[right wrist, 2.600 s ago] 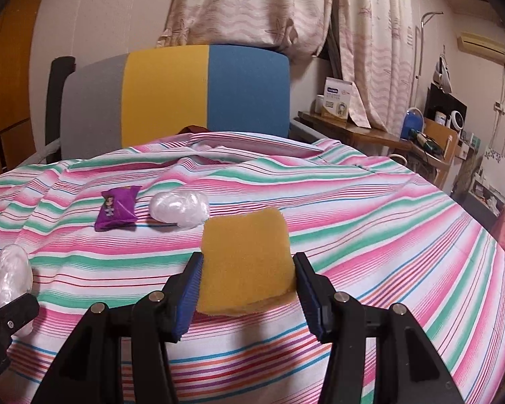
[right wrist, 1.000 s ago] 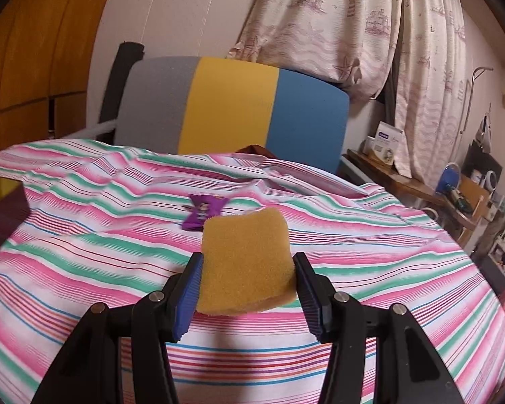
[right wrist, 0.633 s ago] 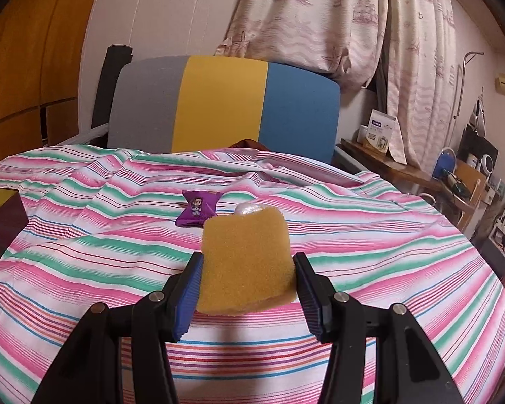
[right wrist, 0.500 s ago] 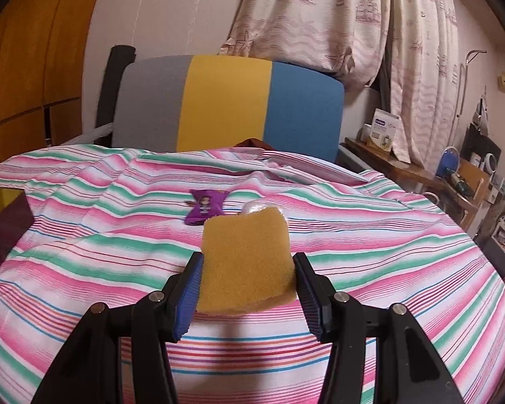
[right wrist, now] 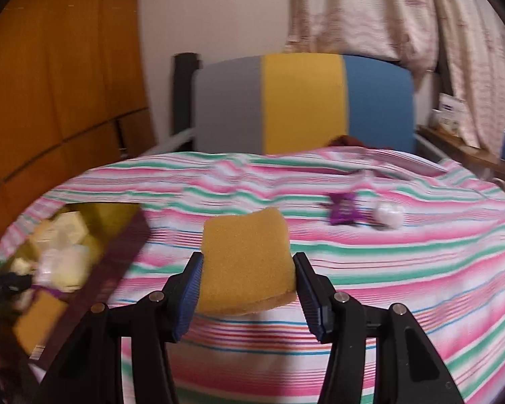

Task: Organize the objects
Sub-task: 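Lower the yellow sponge into the gold tray and open the right tool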

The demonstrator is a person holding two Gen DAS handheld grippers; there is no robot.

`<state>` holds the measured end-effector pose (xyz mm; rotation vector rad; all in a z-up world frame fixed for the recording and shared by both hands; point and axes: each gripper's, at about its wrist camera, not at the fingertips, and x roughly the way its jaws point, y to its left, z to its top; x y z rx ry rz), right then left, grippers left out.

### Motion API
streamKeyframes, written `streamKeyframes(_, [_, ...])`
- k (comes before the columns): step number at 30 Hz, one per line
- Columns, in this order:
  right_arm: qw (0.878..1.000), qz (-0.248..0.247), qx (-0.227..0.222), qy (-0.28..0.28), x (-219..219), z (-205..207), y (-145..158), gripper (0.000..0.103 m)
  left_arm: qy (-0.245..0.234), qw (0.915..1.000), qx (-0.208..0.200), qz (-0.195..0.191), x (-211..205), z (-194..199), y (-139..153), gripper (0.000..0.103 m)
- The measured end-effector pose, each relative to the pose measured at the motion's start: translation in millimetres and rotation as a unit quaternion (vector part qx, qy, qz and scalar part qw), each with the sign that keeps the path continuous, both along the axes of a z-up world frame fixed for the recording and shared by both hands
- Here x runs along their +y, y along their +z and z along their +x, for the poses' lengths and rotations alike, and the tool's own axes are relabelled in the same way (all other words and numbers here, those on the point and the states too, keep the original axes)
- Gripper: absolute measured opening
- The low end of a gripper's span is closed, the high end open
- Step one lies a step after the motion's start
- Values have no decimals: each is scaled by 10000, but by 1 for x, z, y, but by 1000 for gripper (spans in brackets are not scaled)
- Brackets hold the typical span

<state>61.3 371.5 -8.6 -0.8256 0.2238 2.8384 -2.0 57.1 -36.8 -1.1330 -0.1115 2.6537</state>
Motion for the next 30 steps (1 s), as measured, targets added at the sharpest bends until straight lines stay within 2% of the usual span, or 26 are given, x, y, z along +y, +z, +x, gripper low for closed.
streamKeyframes(4, [9986,-86,107,518,-41,-8,12,54,112,9999,22,-12,-5,5,0,91])
streamKeyframes(9, [9941,-275,27,1051,-80,-21,20,54,278,9996,53,-16,-15,8,1,96])
streamKeyframes(14, [9900,-201,-166,1389,-119,-35,19,54,378,9992,101,-100,-19,11,2,100])
streamKeyframes(20, [9901,179,-474,1310,-151,-58,15,54,317,9992,166,-174,-16,15,3,102])
streamKeyframes(24, [9905,231,-623,1204,-156,-70,10,54,335,9989,245,-234,-19,18,6,102])
streamKeyframes(30, [9896,349,-757,1173,-164,-85,3,54,542,9984,157,-64,-32,17,8,103])
